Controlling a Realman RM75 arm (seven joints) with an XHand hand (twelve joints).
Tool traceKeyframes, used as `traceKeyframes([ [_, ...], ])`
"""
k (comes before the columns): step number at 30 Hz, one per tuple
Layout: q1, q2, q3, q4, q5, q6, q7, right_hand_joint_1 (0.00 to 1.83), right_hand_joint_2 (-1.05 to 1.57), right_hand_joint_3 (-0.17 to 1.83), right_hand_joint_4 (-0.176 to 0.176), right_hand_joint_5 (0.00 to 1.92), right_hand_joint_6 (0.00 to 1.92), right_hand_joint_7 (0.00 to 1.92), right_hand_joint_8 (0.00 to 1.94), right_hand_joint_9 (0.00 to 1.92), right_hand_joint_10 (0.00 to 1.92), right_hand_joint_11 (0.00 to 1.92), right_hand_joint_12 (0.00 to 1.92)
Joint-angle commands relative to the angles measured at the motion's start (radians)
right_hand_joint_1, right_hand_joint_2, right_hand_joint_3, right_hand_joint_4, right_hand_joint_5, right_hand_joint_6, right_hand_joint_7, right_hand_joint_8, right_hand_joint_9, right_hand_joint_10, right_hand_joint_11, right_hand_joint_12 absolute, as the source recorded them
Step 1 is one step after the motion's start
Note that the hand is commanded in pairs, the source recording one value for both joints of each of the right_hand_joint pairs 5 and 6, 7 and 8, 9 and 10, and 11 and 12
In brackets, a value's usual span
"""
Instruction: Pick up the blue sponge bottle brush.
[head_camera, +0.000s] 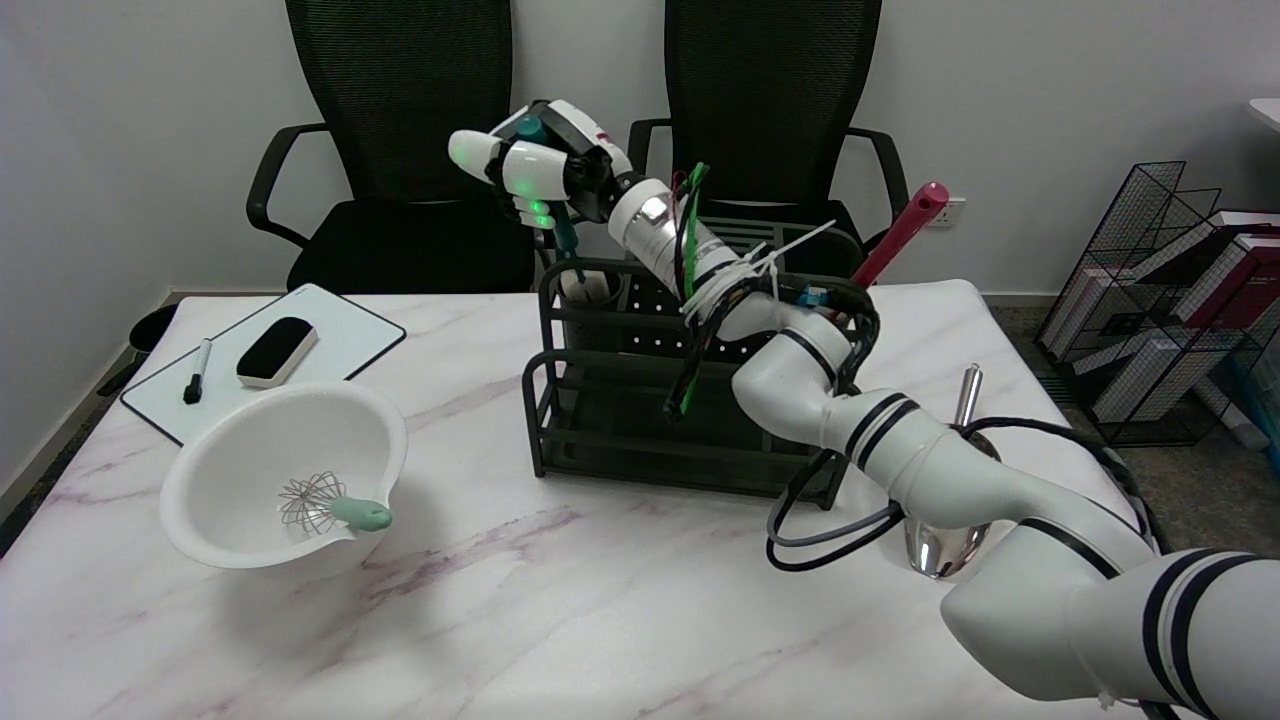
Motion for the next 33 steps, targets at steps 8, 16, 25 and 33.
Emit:
traceKeyframes([
  [8, -0.017, 0.043, 0.019, 0.031, 0.222, 0.052, 0.007, 0.94, 1.57, 0.5, 0.0, 1.92, 1.92, 1.92, 1.92, 1.92, 1.92, 1.92, 1.92],
  [16, -0.022, 0.045, 0.022, 0.038, 0.222, 0.09, 0.005, 0.94, 1.57, 0.5, 0.0, 1.92, 1.92, 1.92, 1.92, 1.92, 1.92, 1.92, 1.92],
  [25, -0.026, 0.074, 0.02, 0.103, 0.222, 0.129, 0.001, 0.94, 1.57, 0.47, 0.0, 1.92, 1.92, 1.92, 1.92, 1.92, 1.92, 1.92, 1.92],
  [33, -0.07, 0.122, 0.061, 0.21, 0.222, 0.142, -0.001, 0.94, 1.57, 0.47, 0.0, 1.92, 1.92, 1.92, 1.92, 1.92, 1.92, 1.92, 1.92],
])
